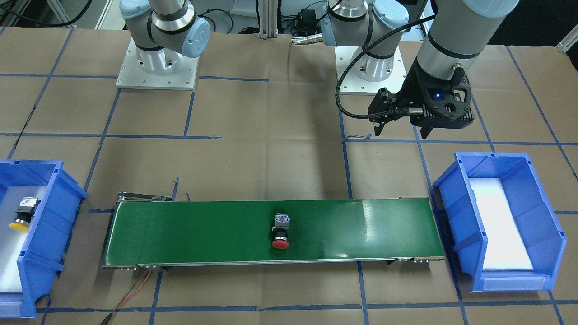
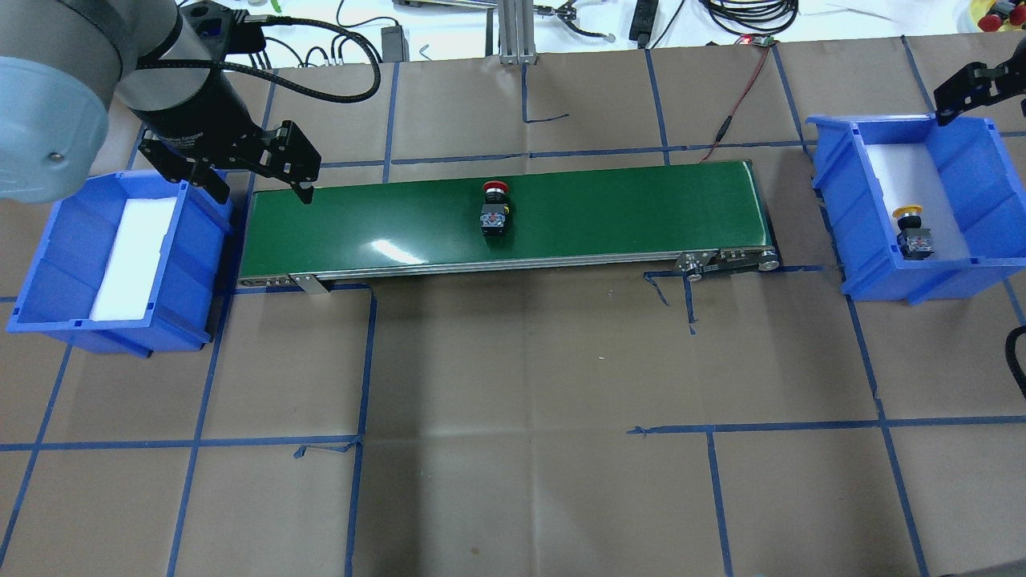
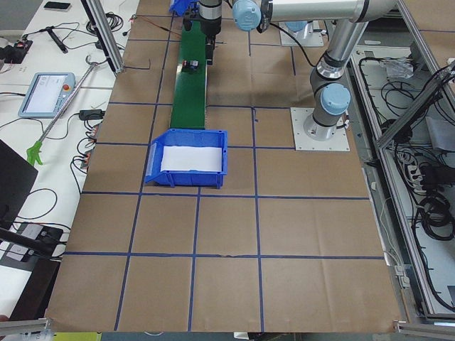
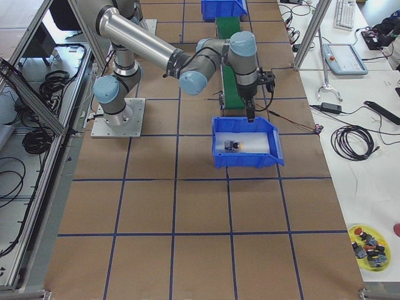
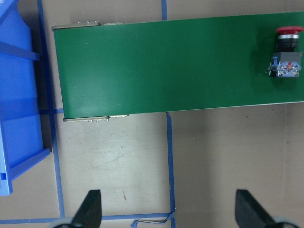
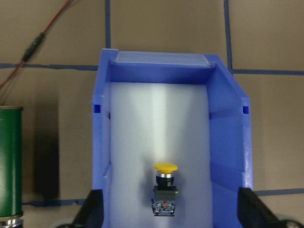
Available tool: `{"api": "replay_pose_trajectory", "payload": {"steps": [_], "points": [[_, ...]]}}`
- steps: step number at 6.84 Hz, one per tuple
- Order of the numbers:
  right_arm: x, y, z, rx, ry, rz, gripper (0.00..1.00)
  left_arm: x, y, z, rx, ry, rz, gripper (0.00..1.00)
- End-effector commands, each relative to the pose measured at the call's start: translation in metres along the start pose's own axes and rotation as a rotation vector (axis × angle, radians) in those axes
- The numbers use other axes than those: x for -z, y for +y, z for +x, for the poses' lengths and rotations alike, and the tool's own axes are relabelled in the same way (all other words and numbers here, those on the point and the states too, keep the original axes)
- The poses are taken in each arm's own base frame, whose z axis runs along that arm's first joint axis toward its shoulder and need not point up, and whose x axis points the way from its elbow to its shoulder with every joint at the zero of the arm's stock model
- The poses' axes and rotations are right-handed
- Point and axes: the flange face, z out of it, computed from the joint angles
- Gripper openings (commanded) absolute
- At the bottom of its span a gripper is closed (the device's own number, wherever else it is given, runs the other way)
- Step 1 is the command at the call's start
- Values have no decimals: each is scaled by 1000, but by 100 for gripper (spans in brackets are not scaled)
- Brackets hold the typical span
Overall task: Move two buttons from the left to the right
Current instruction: 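Open the right gripper to drop the yellow button and lift away, then move the right gripper above the red button riding on the belt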
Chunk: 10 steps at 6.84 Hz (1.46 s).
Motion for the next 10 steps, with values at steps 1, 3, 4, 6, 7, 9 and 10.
{"api": "replay_pose_trajectory", "payload": {"steps": [1, 3, 4, 6, 7, 9, 10], "points": [[26, 4, -65, 34, -77, -140, 100, 0, 0, 0, -1, 0, 0, 99], [38, 12, -151, 7, -117, -227, 100, 0, 0, 0, 0, 0, 0, 99], [48, 12, -203, 50, -118, -209, 100, 0, 0, 0, 0, 0, -1, 99], [55, 13, -243, 81, -124, -190, 100, -1, 0, 0, 0, 0, -1, 99], [49, 13, -244, 83, -127, -201, 100, -1, 0, 0, -1, 0, -1, 99], [42, 10, -245, 83, -127, -199, 100, 0, 0, 0, 0, 0, 0, 99], [39, 10, -245, 83, -130, -202, 100, -1, 0, 0, -1, 0, -1, 99]]}}
